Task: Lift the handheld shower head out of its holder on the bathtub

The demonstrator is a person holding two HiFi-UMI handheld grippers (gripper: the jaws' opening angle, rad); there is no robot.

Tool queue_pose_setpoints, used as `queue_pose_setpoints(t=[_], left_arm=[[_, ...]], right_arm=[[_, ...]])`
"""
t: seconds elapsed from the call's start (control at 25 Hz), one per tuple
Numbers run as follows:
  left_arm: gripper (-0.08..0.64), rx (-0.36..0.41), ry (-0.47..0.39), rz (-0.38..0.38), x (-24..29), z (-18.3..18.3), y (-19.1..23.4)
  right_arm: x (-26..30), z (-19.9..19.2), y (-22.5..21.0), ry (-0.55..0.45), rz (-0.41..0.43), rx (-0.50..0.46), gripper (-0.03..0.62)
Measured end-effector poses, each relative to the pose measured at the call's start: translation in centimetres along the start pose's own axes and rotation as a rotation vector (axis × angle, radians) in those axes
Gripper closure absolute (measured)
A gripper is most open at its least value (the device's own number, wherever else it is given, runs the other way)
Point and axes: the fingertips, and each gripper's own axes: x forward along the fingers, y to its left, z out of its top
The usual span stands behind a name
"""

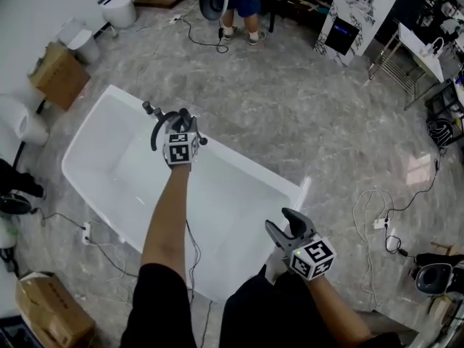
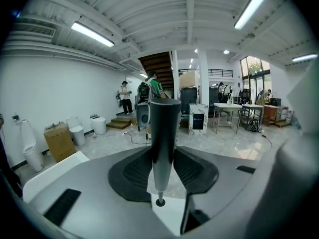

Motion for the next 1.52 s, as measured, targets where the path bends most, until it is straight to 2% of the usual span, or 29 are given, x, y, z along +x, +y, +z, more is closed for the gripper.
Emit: queue_pose_setpoints(t=[0.24,0.68,0.8,1.0,1.16,1.52], left_arm=[[0.434,-0.022,-0.033,0.008,-2.3,2.3,-0.1],[0.434,0.002,-0.089,0.016,-5.3,7.0,-0.1],[0.434,-0.003,-0.101,0.026,-6.1,8.2,0.1],[0.434,0.002,-0.117,0.033,-7.0,9.8,0.5],[0.434,0.007,-0.123,0.035,-7.9,10.6,0.7],[0.434,0.052,-0.105,0.024,-9.4,9.8,-1.5]], right_arm=[[-0.4,1.9,1.7,-0.041,0.023,-0.036,0.360],[-0.7,5.5,3.6,-0.122,0.036,-0.071,0.364],[-0.8,7.0,4.4,-0.146,0.050,-0.089,0.386],[-1.1,8.5,5.2,-0.178,0.075,-0.097,0.465],[-1.0,9.3,6.3,-0.186,0.087,-0.113,0.493],[-2.4,10.6,6.8,-0.230,0.072,-0.142,0.563]])
